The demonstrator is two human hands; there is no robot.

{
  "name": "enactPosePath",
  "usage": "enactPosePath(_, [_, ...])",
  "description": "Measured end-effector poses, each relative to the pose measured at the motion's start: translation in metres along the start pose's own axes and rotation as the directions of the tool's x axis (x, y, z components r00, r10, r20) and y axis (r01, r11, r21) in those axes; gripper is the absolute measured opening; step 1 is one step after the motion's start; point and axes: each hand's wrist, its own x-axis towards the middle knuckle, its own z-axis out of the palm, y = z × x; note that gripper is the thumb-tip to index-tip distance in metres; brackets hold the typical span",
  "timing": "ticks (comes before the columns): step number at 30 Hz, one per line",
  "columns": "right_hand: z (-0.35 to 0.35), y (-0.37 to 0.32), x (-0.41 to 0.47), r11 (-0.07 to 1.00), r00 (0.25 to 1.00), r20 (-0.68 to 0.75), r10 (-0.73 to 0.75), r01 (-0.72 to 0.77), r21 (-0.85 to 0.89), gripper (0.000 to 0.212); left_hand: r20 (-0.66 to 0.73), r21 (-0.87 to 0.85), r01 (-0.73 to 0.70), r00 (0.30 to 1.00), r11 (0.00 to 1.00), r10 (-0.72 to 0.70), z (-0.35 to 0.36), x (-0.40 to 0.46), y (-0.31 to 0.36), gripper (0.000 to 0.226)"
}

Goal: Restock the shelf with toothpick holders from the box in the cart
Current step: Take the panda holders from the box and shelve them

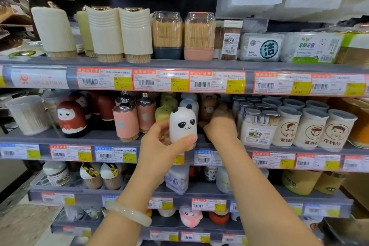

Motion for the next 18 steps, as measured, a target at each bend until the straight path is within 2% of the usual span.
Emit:
enactPosePath(3, [-0.009,0.02,-0.036,0.98,0.975,-0.109,-0.193,0.197,0.029,0.045,0.001,-0.001,0.003,1.0,1.0,-0.003,-0.001,-0.002,0.002,0.056])
enactPosePath(5, [-0.009,0.041,-0.061,0.926,0.91,-0.204,-0.361,0.376,0.041,0.036,-0.001,0.005,0.002,1.0,1.0,-0.002,0.001,-0.004,0.002,0.056])
enactPosePath(7, [-0.004,0.063,-0.076,0.883,0.848,-0.301,-0.437,0.468,0.034,0.029,-0.001,0.004,0.005,1.0,1.0,-0.005,0.007,-0.004,0.003,0.054])
enactPosePath(11, [0.005,0.091,-0.086,0.846,0.79,-0.363,-0.494,0.533,0.006,0.036,0.049,0.048,-0.012,0.999,0.999,0.01,0.033,0.002,0.009,0.049])
enactPosePath(15, [0.002,0.109,-0.086,0.848,0.778,-0.39,-0.492,0.53,-0.014,0.027,0.078,0.145,-0.014,0.997,0.989,0.002,0.066,0.018,0.01,0.044])
enactPosePath(18, [0.0,0.119,-0.086,0.857,0.779,-0.404,-0.48,0.514,-0.027,0.025,0.063,0.241,-0.006,0.998,0.971,-0.009,0.086,0.031,0.004,0.053])
